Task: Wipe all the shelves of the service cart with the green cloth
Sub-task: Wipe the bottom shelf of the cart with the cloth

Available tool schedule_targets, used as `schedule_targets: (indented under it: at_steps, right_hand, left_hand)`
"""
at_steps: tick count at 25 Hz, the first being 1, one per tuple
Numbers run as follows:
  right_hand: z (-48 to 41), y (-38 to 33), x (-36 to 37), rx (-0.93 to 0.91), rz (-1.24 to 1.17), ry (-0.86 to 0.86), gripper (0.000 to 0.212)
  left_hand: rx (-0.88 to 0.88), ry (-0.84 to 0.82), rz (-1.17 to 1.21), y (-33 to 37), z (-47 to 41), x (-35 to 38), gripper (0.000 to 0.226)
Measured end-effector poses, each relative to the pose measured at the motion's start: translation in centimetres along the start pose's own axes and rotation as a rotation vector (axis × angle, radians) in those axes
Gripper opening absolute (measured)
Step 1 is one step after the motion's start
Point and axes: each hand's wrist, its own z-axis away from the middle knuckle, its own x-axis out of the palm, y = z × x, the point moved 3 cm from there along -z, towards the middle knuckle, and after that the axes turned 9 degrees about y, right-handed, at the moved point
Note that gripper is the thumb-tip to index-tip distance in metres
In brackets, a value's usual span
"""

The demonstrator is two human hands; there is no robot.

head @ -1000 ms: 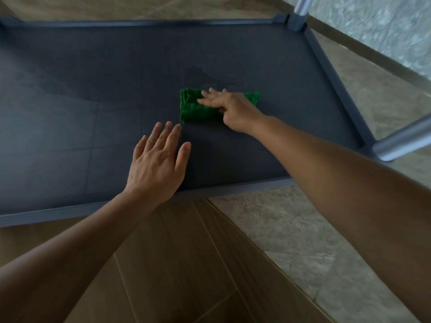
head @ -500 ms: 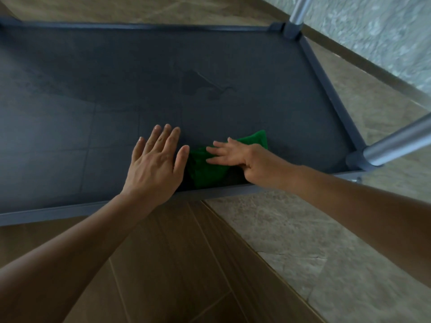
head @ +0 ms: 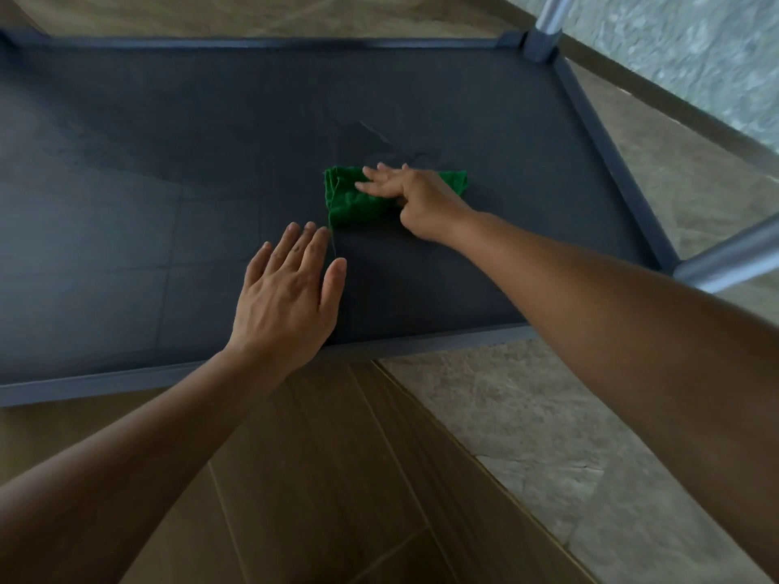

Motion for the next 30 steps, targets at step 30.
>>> schedule_targets:
  at_steps: [30]
  right_hand:
    - [16.4, 7.7, -6.9, -0.022, -0.084, -0.093, 0.078]
  left_hand:
    - [0.148, -0.264, -0.022, 9.1, 0.3, 4.5, 0.076]
